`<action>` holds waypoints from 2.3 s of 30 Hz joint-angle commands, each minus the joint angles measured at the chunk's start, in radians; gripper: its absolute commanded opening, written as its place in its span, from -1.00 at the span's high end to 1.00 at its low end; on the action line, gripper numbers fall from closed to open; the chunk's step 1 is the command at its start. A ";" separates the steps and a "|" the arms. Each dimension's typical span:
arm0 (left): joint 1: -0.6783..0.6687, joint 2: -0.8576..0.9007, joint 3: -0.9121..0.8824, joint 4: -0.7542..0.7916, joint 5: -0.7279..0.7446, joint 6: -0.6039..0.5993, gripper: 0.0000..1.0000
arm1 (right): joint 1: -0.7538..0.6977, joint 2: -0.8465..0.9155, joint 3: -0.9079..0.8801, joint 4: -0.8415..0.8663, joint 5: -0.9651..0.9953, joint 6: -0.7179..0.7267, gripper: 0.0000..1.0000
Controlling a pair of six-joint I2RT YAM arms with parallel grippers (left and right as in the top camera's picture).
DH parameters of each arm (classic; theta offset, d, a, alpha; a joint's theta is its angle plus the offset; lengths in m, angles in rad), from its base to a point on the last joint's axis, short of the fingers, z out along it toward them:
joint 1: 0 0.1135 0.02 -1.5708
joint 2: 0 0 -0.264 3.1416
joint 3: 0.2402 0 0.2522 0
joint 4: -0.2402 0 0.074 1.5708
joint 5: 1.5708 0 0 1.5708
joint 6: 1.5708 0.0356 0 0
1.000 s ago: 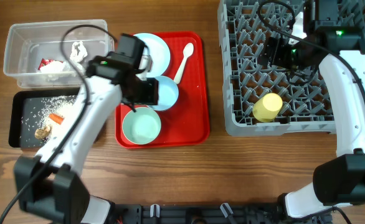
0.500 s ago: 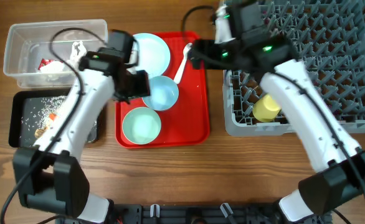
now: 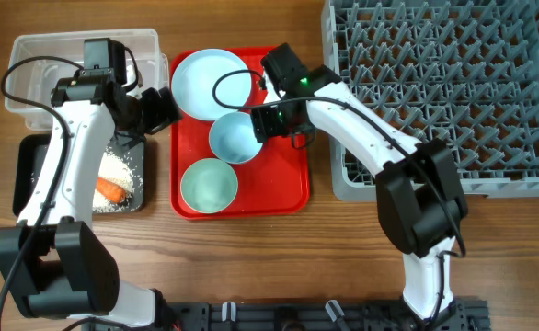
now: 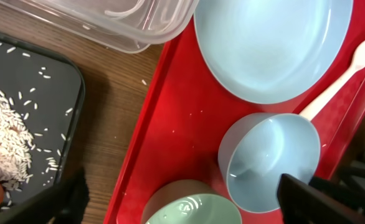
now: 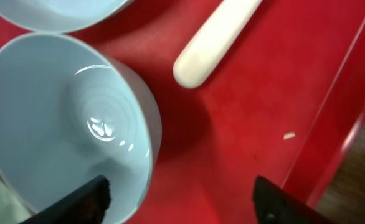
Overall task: Sort waste into correct bins and load items into the dishwasher rack
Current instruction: 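Move the right gripper to the blue bowl and grasp its rim, then lift the blue bowl and carry it right into the dish rack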
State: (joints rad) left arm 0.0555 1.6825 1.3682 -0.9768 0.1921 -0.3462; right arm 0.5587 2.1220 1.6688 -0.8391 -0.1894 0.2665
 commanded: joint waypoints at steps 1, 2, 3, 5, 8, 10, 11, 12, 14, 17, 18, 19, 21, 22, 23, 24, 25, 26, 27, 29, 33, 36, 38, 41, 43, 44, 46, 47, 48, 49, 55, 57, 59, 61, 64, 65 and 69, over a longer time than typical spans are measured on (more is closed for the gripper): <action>0.008 -0.027 0.022 0.024 -0.037 0.001 -1.00 | 0.001 0.032 0.008 0.031 0.014 -0.041 -0.22; 0.008 -0.027 0.022 0.023 -0.040 0.001 -1.00 | 0.001 0.033 0.004 0.040 0.014 -0.050 -0.14; 0.008 -0.027 0.022 0.023 -0.040 0.001 -1.00 | 0.001 0.034 -0.002 0.050 0.015 -0.057 -0.02; 0.008 -0.027 0.022 0.023 -0.040 0.001 -1.00 | 0.001 0.034 -0.011 0.060 0.015 -0.063 0.25; 0.008 -0.027 0.022 0.023 -0.040 0.001 -1.00 | 0.001 0.034 -0.035 0.103 0.019 -0.111 0.28; 0.008 -0.027 0.022 0.023 -0.040 0.001 -0.99 | 0.001 0.034 -0.047 0.117 0.018 -0.114 0.29; 0.008 -0.027 0.022 0.023 -0.040 0.001 -0.99 | 0.000 0.034 -0.048 0.118 0.018 -0.115 0.30; 0.008 -0.027 0.022 0.023 -0.040 0.001 -1.00 | 0.000 0.034 -0.048 0.122 0.008 -0.132 0.29; 0.008 -0.027 0.022 0.023 -0.040 0.001 -1.00 | 0.002 0.034 -0.048 0.128 -0.011 -0.164 0.22; 0.008 -0.027 0.022 0.023 -0.040 0.000 -1.00 | 0.002 0.035 -0.048 0.139 -0.020 -0.193 0.18; 0.008 -0.027 0.022 0.023 -0.039 -0.003 -1.00 | 0.002 0.035 -0.048 0.144 -0.020 -0.196 0.19; 0.008 -0.027 0.022 0.035 -0.044 -0.003 -1.00 | 0.002 0.035 -0.048 0.146 -0.021 -0.196 0.18; 0.008 -0.028 0.022 0.050 -0.044 -0.003 -0.99 | 0.002 0.035 -0.048 0.146 -0.029 -0.200 0.19; 0.008 -0.028 0.022 0.062 -0.044 -0.002 -0.99 | 0.002 0.035 -0.048 0.144 -0.042 -0.215 0.20; 0.008 -0.028 0.023 0.065 -0.044 -0.002 -1.00 | 0.002 0.036 -0.048 0.144 -0.044 -0.215 0.19; 0.009 -0.028 0.025 0.065 -0.044 -0.002 -0.99 | 0.002 0.038 -0.048 0.145 -0.043 -0.214 0.20; 0.010 -0.029 0.030 0.064 -0.048 -0.001 -0.99 | 0.002 0.042 -0.048 0.149 -0.047 -0.215 0.19; 0.010 -0.032 0.035 0.059 -0.061 0.001 -1.00 | 0.002 0.048 -0.048 0.153 -0.050 -0.215 0.20; 0.013 -0.038 0.041 0.054 -0.089 0.001 -1.00 | 0.002 0.052 -0.048 0.155 -0.051 -0.215 0.20; 0.027 -0.059 0.056 0.048 -0.141 0.001 -1.00 | 0.001 0.063 -0.048 0.156 -0.051 -0.218 0.19; 0.079 -0.131 0.099 0.031 -0.227 0.001 -1.00 | 0.001 0.074 -0.048 0.154 -0.073 -0.245 0.20; 0.135 -0.223 0.104 0.030 -0.382 0.001 -1.00 | 0.001 0.077 -0.048 0.156 -0.073 -0.245 0.30; 0.167 -0.267 0.104 0.030 -0.459 0.001 -1.00 | 0.001 0.081 -0.048 0.156 -0.072 -0.244 0.62; 0.206 -0.312 0.104 0.022 -0.538 0.001 -1.00 | 0.001 0.085 -0.048 0.158 -0.072 -0.244 0.91; 0.224 -0.320 0.104 0.021 -0.538 0.001 -1.00 | 0.001 0.085 -0.048 0.154 -0.068 -0.245 0.91; 0.227 -0.320 0.104 0.021 -0.538 0.001 -0.99 | 0.001 0.085 -0.048 0.152 -0.060 -0.245 0.91; 0.228 -0.319 0.104 0.021 -0.538 0.001 -1.00 | -0.002 0.077 -0.043 0.145 -0.056 -0.237 0.91; 0.228 -0.319 0.104 0.021 -0.537 0.001 -0.99 | -0.005 0.064 -0.033 0.131 -0.077 -0.237 0.91; 0.228 -0.319 0.104 0.021 -0.537 0.001 -1.00 | -0.008 0.047 -0.021 0.117 -0.094 -0.233 0.91; 0.228 -0.319 0.104 0.021 -0.537 0.001 -1.00 | -0.013 0.016 -0.006 0.095 -0.103 -0.225 0.91; 0.228 -0.319 0.104 0.021 -0.537 0.001 -1.00 | -0.064 -0.299 0.024 0.051 0.098 -0.147 0.91; 0.228 -0.319 0.104 0.021 -0.538 0.001 -1.00 | -0.088 -0.406 0.024 0.032 0.360 -0.080 0.91; 0.228 -0.319 0.104 0.021 -0.537 0.001 -1.00 | -0.094 -0.456 0.024 0.027 0.727 -0.027 0.91; 0.228 -0.319 0.104 0.021 -0.538 0.001 -1.00 | -0.095 -0.450 0.023 0.081 1.035 -0.031 0.91; 0.228 -0.319 0.104 0.021 -0.537 0.001 -1.00 | -0.117 -0.396 0.023 0.252 1.223 -0.139 0.91; 0.228 -0.319 0.104 0.021 -0.537 0.001 -1.00 | -0.128 -0.375 0.023 0.325 1.223 -0.200 0.91; 0.228 -0.319 0.104 0.021 -0.537 0.001 -1.00 | -0.189 -0.230 0.023 0.729 1.246 -0.541 0.91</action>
State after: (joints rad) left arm 0.2779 1.3705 1.4548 -0.9581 -0.3294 -0.3466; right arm 0.4137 1.7866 1.6886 -0.2928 0.9260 0.0082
